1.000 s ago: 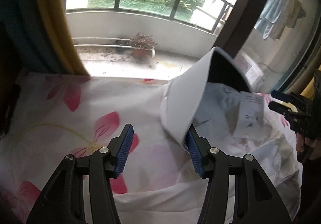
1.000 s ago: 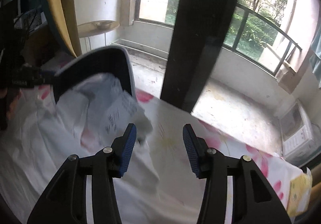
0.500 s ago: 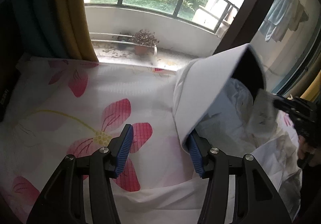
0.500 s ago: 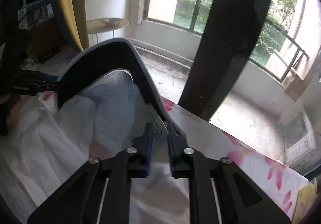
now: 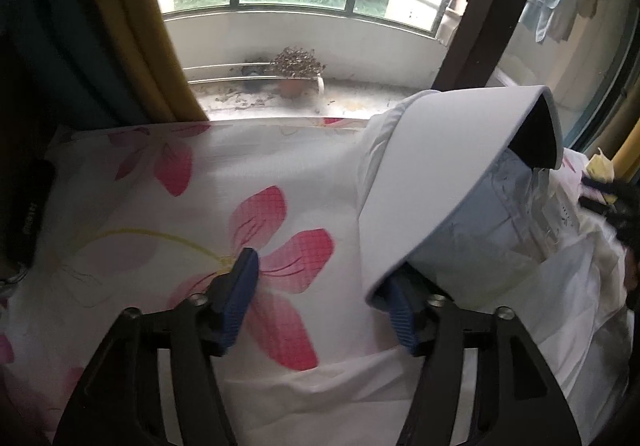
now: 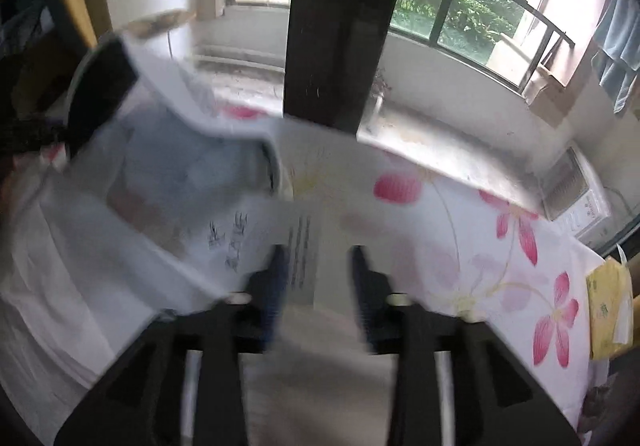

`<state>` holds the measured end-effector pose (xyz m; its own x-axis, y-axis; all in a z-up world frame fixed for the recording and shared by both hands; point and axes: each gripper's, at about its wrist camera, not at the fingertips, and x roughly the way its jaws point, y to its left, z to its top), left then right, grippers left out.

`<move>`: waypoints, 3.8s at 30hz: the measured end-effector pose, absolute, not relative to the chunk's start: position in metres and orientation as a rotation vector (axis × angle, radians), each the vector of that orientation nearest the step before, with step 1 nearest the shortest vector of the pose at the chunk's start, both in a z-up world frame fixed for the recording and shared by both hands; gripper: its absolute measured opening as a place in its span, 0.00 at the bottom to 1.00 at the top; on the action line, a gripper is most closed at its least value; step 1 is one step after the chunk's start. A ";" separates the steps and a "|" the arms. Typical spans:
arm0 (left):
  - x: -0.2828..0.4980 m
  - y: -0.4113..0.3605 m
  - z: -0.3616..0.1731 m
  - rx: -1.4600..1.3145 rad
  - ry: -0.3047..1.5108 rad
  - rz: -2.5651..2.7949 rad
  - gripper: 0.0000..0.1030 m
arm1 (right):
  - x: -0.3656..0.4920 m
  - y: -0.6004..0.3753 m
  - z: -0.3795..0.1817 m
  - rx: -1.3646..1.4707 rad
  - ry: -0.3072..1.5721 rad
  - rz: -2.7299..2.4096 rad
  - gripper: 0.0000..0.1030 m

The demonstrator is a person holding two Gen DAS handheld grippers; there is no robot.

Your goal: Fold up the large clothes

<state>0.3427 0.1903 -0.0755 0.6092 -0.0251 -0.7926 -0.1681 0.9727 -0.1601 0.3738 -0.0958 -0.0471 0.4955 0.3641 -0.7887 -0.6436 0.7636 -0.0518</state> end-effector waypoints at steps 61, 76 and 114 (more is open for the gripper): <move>0.401 0.124 -0.082 -0.102 0.924 -0.245 0.17 | 0.431 -0.075 -0.087 -0.383 0.987 0.921 0.17; 0.346 0.108 -0.034 -0.015 0.592 -0.200 0.14 | 0.360 -0.090 -0.050 -0.627 0.526 0.737 0.12; 0.312 0.083 -0.063 0.121 0.837 -0.457 0.35 | 0.347 -0.122 -0.068 -0.443 0.925 0.925 0.70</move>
<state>0.3122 0.0834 -0.0628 0.5795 -0.3430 -0.7393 0.4369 0.8965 -0.0734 0.3473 -0.1221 -0.0679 0.2718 0.4834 -0.8321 -0.8322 0.5523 0.0490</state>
